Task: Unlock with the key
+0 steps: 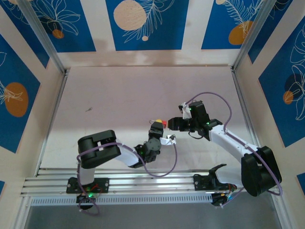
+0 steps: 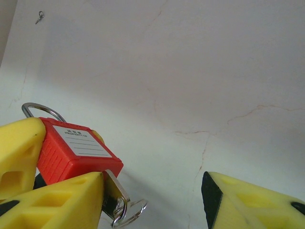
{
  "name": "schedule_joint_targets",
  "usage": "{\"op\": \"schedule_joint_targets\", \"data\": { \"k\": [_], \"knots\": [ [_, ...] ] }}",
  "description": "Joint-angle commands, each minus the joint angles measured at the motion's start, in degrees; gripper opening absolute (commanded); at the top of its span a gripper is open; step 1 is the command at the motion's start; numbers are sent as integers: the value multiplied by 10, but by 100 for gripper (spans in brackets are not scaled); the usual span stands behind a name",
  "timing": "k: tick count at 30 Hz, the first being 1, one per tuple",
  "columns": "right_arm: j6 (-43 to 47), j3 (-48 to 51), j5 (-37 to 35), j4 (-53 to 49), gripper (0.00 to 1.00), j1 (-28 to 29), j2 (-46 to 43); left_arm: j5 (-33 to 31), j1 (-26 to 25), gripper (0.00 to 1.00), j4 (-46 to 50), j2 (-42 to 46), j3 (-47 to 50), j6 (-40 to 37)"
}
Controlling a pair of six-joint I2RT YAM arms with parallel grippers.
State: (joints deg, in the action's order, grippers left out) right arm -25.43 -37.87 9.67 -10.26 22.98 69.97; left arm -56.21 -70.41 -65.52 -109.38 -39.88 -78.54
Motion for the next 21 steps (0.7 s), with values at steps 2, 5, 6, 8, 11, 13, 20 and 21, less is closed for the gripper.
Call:
{"op": "schedule_joint_targets", "data": {
  "k": [2, 5, 6, 8, 11, 13, 20, 21],
  "knots": [
    [-10, -11, 26, 2, 57, -15, 13, 0, -5, 2, -85, -4, 4, -6],
    [-18, -12, 38, 6, 57, -25, 16, 1, -5, 2, -99, -9, 5, -13],
    [-20, -13, 43, 7, 57, -28, 18, 1, -5, 1, -101, -11, 5, -14],
    [-24, -12, 56, 12, 57, -34, 21, 2, -4, 1, -109, -14, 5, -19],
    [-30, -11, 70, 20, 57, -39, 21, 3, -5, 1, -112, -14, 3, -21],
    [-30, -11, 74, 22, 57, -41, 22, 3, -4, 1, -113, -14, 3, -21],
    [-33, -9, 79, 23, 58, -46, 14, 3, -5, 1, -121, -15, 2, -28],
    [-32, -10, 80, 22, 58, -46, 14, 2, -4, 1, -121, -14, 1, -28]
  ]
}}
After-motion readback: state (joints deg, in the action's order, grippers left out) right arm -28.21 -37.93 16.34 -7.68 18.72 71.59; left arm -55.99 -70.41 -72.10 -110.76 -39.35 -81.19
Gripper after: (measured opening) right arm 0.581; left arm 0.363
